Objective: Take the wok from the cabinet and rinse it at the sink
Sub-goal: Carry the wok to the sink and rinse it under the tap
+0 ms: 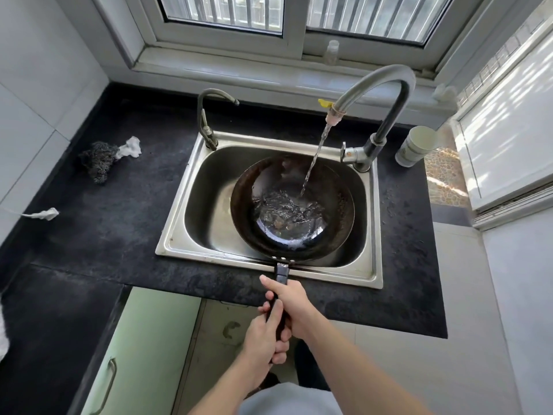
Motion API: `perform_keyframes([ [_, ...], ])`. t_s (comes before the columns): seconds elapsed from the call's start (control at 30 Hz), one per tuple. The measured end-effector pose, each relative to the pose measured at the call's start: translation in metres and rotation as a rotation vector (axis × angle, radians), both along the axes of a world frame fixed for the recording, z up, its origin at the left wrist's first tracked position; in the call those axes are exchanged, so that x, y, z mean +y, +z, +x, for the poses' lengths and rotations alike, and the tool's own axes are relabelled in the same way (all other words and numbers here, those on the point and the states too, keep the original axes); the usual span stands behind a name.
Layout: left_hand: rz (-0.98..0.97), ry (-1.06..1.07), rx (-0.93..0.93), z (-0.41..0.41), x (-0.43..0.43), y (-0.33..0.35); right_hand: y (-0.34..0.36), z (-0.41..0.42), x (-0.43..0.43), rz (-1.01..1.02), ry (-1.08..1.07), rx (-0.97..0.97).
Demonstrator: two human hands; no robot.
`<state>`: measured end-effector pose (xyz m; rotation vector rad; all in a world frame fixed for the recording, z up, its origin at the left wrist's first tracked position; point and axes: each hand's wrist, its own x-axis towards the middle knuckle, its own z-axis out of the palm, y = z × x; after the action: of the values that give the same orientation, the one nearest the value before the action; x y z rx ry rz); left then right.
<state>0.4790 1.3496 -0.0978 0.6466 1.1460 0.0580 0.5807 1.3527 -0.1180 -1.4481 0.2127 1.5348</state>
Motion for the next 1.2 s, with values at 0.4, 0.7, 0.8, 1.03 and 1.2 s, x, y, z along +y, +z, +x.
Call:
perform_keyframes([
  [0.4, -0.161, 0.083, -0.218, -0.002, -0.012, -0.011, -0.004, 0.002, -0.011, 0.007, 0.146, -0.418],
  [0.7, 0.083, 0.073, -0.124, -0.006, -0.011, -0.005, 0.008, -0.001, -0.007, 0.214, 0.211, -0.332],
  [0.8, 0.167, 0.084, -0.059, -0.009, -0.016, -0.004, 0.008, -0.005, -0.008, 0.245, 0.236, -0.295],
  [1.03, 0.332, 0.052, 0.047, -0.004, -0.02, 0.003, 0.011, -0.003, -0.009, 0.249, 0.174, -0.165],
  [1.2, 0.338, 0.003, 0.085, -0.01, -0.009, 0.007, 0.011, -0.005, -0.003, 0.235, 0.155, -0.122],
])
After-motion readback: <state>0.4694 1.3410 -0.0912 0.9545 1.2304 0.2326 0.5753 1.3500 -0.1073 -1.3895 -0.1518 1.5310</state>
